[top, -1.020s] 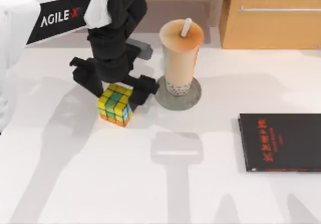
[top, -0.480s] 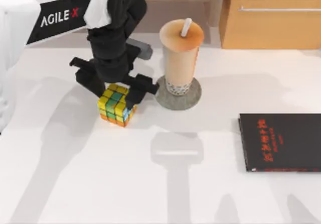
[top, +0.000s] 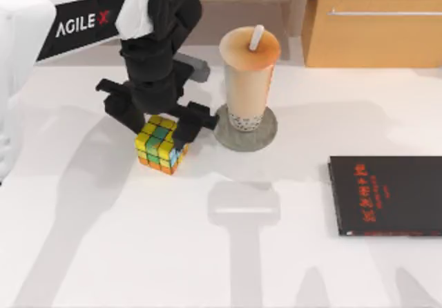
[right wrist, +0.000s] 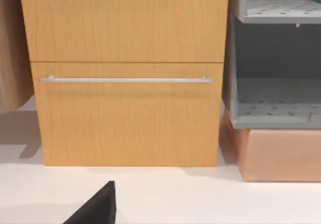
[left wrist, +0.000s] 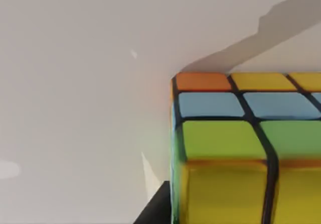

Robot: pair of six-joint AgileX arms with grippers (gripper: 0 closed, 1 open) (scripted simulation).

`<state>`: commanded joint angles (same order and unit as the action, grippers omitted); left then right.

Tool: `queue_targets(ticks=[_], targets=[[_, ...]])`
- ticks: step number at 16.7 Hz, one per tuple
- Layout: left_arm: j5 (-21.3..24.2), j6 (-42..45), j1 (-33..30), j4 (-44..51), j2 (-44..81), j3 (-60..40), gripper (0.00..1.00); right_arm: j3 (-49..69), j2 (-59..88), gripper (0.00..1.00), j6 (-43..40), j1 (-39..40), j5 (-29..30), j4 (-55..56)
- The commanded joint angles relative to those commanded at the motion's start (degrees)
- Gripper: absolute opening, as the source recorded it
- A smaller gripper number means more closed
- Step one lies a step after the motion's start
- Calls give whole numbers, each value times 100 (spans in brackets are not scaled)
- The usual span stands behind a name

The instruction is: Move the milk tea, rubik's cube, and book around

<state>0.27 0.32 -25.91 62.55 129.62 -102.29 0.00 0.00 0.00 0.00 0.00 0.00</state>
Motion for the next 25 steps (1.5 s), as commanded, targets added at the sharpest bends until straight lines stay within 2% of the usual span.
queue_targets(ticks=[7,12,15,20,25], targets=[[-1,-5,-4,595,-134,-459,0,0,0,100,0,0,0,0],[-26,39,0,544,-168,-501,0,0,0,100,0,0,0,0],[-117,185,21,288,-639,-718,0,0,0,100,0,0,0,0],[-604,399,53,-891,-2100,-622,0,0,0,100,0,0,0,0],[-1191,346,243,-3327,-3302,-147,0,0,0,100,0,0,0,0]])
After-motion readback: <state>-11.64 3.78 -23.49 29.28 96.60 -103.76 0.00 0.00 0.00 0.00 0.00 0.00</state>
